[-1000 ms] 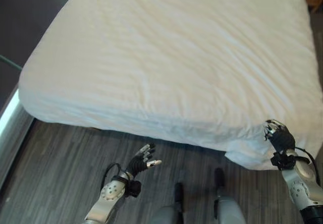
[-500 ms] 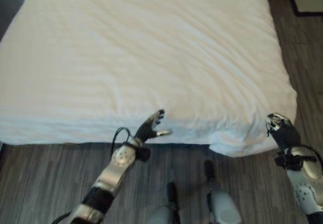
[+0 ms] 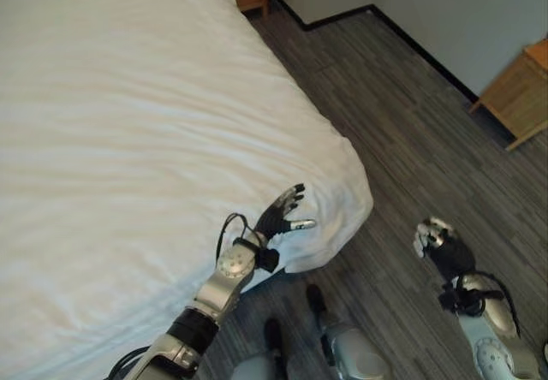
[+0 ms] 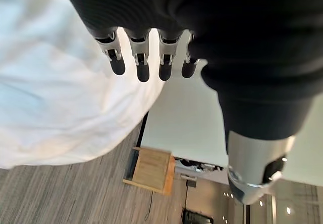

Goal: Making the bed.

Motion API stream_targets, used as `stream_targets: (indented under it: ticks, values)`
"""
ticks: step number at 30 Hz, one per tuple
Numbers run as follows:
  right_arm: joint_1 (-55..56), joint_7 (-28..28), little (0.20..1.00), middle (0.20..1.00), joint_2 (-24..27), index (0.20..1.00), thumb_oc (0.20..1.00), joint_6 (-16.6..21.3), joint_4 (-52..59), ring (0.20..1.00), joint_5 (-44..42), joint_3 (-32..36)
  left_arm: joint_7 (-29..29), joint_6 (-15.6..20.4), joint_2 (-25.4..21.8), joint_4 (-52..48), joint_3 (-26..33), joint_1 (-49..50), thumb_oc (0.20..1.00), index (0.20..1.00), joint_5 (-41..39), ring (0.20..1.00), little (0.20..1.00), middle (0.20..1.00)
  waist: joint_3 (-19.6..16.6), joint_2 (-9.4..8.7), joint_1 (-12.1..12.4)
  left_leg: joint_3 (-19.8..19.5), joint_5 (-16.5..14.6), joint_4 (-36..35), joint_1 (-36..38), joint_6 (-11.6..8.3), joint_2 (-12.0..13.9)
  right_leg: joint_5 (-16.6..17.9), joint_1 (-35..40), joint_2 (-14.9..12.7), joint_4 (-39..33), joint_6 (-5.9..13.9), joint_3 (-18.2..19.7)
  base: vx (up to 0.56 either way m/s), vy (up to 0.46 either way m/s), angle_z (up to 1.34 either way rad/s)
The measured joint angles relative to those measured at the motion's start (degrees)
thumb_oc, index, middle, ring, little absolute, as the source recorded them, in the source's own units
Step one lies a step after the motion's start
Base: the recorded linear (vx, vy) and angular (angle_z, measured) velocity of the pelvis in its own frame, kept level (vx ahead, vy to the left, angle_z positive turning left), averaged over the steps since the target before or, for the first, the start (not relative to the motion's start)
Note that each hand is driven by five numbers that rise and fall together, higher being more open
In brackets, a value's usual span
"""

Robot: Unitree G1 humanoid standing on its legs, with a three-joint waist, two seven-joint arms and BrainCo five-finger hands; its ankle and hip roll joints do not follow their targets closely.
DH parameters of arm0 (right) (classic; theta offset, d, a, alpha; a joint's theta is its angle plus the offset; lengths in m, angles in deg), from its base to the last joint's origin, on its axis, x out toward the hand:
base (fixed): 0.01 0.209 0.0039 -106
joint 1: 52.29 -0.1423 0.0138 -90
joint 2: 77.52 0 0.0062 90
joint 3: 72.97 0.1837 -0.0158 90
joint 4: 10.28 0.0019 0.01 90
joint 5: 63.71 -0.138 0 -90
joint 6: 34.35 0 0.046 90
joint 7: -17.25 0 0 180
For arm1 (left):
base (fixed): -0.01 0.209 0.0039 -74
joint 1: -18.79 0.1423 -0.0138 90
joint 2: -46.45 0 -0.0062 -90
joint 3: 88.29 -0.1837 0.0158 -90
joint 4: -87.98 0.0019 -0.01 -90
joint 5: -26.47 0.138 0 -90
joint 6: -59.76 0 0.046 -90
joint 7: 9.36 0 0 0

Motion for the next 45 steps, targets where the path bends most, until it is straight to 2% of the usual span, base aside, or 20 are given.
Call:
stream_targets:
  ticks: [1,2,3,4,5,6,7,9,11,15,19,23,24,26,27,29,31,36,41,45]
  values:
    - [-1.8,-0.3,0.2,0.2,0.5,0.2,0.2,0.0,-1.4,0.2,0.0,0.7,-0.3,0.1,0.1,-0.1,0.3,1.9,1.0,1.0,0.0,1.0,1.0,1.0,0.5,3.01,2.7,-2.2,0.8,-0.6,-0.1,-0.16,2.2,-4.4,0.1,-1.6,6.5,0.39,-0.9,0.06,-0.148,0.8]
    - [-3.0,-0.5,0.2,0.2,0.5,0.2,0.2,0.1,-1.5,0.2,0.0,1.8,-0.6,0.1,-0.5,-0.1,0.3,3.0,1.0,1.0,0.0,1.0,1.0,1.0,0.9,3.78,4.5,-2.9,1.2,-0.4,0.0,-0.58,2.5,-6.0,0.8,-4.0,9.5,1.27,-1.1,0.12,-0.164,0.68]
    - [-5.3,-0.8,0.2,0.2,0.2,0.2,0.2,0.1,-2.2,0.2,-0.1,1.7,-0.7,-0.1,-2.4,-0.2,0.5,5.0,1.0,1.0,0.0,1.0,1.0,1.0,0.7,3.5,6.4,-4.2,1.6,-0.9,0.1,-1.35,1.7,-5.9,4.5,-8.5,6.3,1.75,-2.2,0.12,-0.171,0.54]
    - [-7.3,-1.0,0.2,0.2,-1.3,0.2,0.2,0.2,-3.7,0.2,-0.2,1.2,-1.0,-0.1,-4.0,-1.2,1.9,7.8,1.0,1.0,-0.1,1.0,1.0,1.0,-0.2,1.73,8.1,-5.0,2.5,-3.1,1.1,-2.69,0.9,-4.4,9.8,-11.7,-4.3,1.85,-6.0,0.08,-0.172,0.49]
    - [-9.3,-1.2,0.2,0.2,-2.7,0.2,0.2,0.3,-4.6,0.2,-0.3,0.0,-1.0,-0.1,-5.0,-2.7,4.8,10.9,1.0,1.0,-0.2,1.0,1.0,1.0,-0.8,-0.25,9.8,-5.0,3.1,-4.3,1.3,-3.9,0.4,-4.5,11.8,-12.1,-7.0,2.14,-9.0,0.07,-0.188,0.16]
    - [-13.8,-1.7,0.2,0.2,-1.1,0.2,0.2,0.0,-7.4,0.2,-0.2,-2.4,-1.2,-0.9,-4.1,-5.7,9.9,18.0,1.0,1.0,-3.2,1.0,1.0,1.0,-0.9,-0.34,11.7,-4.6,4.6,-6.5,1.7,-6.21,1.8,-7.2,11.4,-10.3,-6.6,2.54,-10.4,0.06,-0.18,0.06]
    - [-13.9,-1.6,0.2,0.2,0.6,0.2,0.2,0.0,-7.8,0.2,-0.2,-2.4,-1.2,-1.2,-2.7,-5.9,10.2,20.6,1.0,1.0,-4.8,1.0,1.0,1.0,-1.3,0.37,11.8,-5.0,5.1,-6.9,1.8,-6.82,3.0,-7.4,11.5,-9.1,-6.6,2.25,-10.7,0.05,-0.132,0.1]
    - [-13.0,-1.5,0.2,0.2,2.7,0.2,0.2,0.0,-8.1,0.2,-0.2,-1.2,-2.0,-2.1,-1.4,-5.6,7.1,22.3,1.0,1.0,-6.6,1.0,1.0,1.0,-1.7,1.11,11.6,-6.1,5.6,-7.0,1.6,-7.65,4.7,-8.1,12.4,-7.3,-6.6,1.02,-12.2,0.03,-0.099,0.36]
    - [-13.3,-0.8,0.2,0.2,2.1,0.2,0.2,0.0,-11.5,0.2,-0.3,0.0,-3.5,-2.7,-0.8,-5.4,3.7,21.7,1.0,1.0,-6.9,1.0,1.0,1.0,-2.3,1.36,10.8,-7.7,6.1,-7.0,0.7,-8.88,6.5,-8.5,12.3,-5.3,-6.7,0.07,-13.1,0.0,-0.113,0.34]
    - [-16.7,3.1,0.2,0.2,-0.5,0.2,0.2,0.2,-21.3,0.2,-1.5,0.2,-3.4,-3.4,-0.9,-5.4,3.4,21.4,1.0,1.0,-8.7,1.0,1.0,1.0,-3.3,3.26,10.9,-9.6,6.4,-7.4,-1.5,-8.93,6.8,-8.3,11.2,-4.7,-6.9,-0.6,-13.7,-0.04,-0.079,0.17]
    - [-17.6,4.4,0.2,0.2,-0.2,0.2,0.2,0.2,-23.8,0.2,-3.1,-0.6,-3.3,-3.4,-1.9,-5.4,3.5,21.3,1.0,1.0,-9.1,1.0,1.0,1.0,-3.2,5.79,12.0,-10.4,8.0,-7.1,-3.6,-8.63,6.8,-7.5,9.2,-4.4,-6.9,-0.67,-14.1,-0.1,-0.054,0.12]
    - [-27.6,6.9,0.2,0.2,1.2,0.2,0.2,0.6,-33.3,0.2,-5.9,-1.3,-3.1,-3.8,-2.0,-6.2,2.3,20.0,1.0,1.0,-11.9,1.0,1.0,1.0,0.2,9.15,13.6,-10.7,9.9,-6.7,-6.5,-9.26,6.5,-6.4,6.7,-4.7,-6.8,-0.58,-14.8,-0.17,-0.011,0.04]
    - [-32.9,7.8,0.2,0.2,2.7,0.2,0.2,0.9,-36.5,0.2,-7.3,-1.6,-3.0,-3.7,-2.1,-8.2,1.5,18.8,1.0,1.0,-13.6,1.0,1.0,1.0,2.1,10.39,13.7,-11.5,10.5,-6.7,-7.9,-9.64,6.4,-5.8,5.5,-4.6,-6.9,-0.52,-14.9,-0.13,-0.013,0.17]
    - [-38.4,8.4,0.2,0.2,5.5,0.2,0.2,0.8,-37.3,0.2,-7.4,-5.2,-2.9,-3.7,-2.4,-9.1,1.0,17.4,1.0,1.0,-13.6,1.0,1.0,1.0,4.2,11.61,14.0,-11.7,11.0,-6.7,-9.5,-9.57,6.4,-5.3,3.9,-4.7,-6.6,-0.55,-15.0,-0.07,-0.005,0.03]
    - [-42.8,8.1,0.2,0.2,6.5,0.2,0.2,0.7,-36.9,0.2,-7.4,-7.3,-2.7,-3.7,-2.6,-8.9,1.1,16.6,1.0,1.0,-13.7,1.0,1.0,1.0,6.1,12.15,14.9,-11.5,11.0,-6.7,-10.0,-9.53,6.3,-4.8,3.2,-4.7,-6.6,-0.5,-14.8,-0.06,0.0,-0.1]
    - [-46.4,8.1,0.2,0.2,6.4,0.2,0.2,0.5,-38.7,0.2,-7.5,-8.0,-2.7,-3.7,-2.8,-8.9,1.2,16.3,1.0,1.0,-13.7,1.0,1.0,1.0,7.0,12.05,15.7,-11.5,11.0,-6.7,-10.1,-9.53,6.2,-4.9,3.1,-4.9,-6.6,-0.46,-14.8,-0.06,0.019,-0.07]
    - [-56.1,8.8,0.2,0.2,7.1,0.2,0.2,0.1,-48.5,0.2,-7.4,-10.3,-2.3,-3.7,-3.9,-9.0,0.2,15.9,1.0,1.0,-13.6,1.0,1.0,1.0,7.9,11.8,16.9,-9.8,11.1,-6.9,-10.6,-9.47,5.8,-4.4,1.6,-5.5,-6.6,-0.22,-13.2,-0.07,0.032,-0.27]
    - [-60.7,10.3,0.2,0.2,8.7,0.2,0.2,1.2,-55.4,0.2,-7.5,-7.3,-0.9,-3.6,-5.3,-9.1,0.3,13.5,1.0,1.0,-13.6,1.0,1.0,1.0,9.8,12.58,16.5,-8.6,11.2,-6.9,-11.4,-9.29,4.9,-4.1,0.2,-6.4,-6.6,0.26,-12.0,-0.05,0.002,-0.12]
    - [-55.4,11.6,0.2,0.2,8.5,0.2,0.2,2.4,-57.4,0.2,-7.6,-3.6,-0.3,-3.4,-2.8,-9.1,0.1,12.3,1.0,1.0,-13.6,1.0,1.0,1.0,11.6,13.49,16.5,-8.4,11.3,-6.8,-12.6,-9.22,5.1,-3.8,-1.2,-6.3,-6.6,-0.12,-11.8,-0.03,0.004,-0.01]
    - [-47.1,11.6,0.2,0.2,5.1,0.2,0.2,2.6,-65.6,0.2,-10.0,5.0,0.3,-3.3,-2.2,-8.8,-0.3,11.0,1.0,1.0,-13.6,1.0,1.0,1.0,13.5,13.7,16.3,-8.2,11.3,-6.9,-13.3,-9.21,4.9,-3.6,-2.0,-6.4,-6.6,-0.24,-11.5,-0.02,0.005,-0.02]
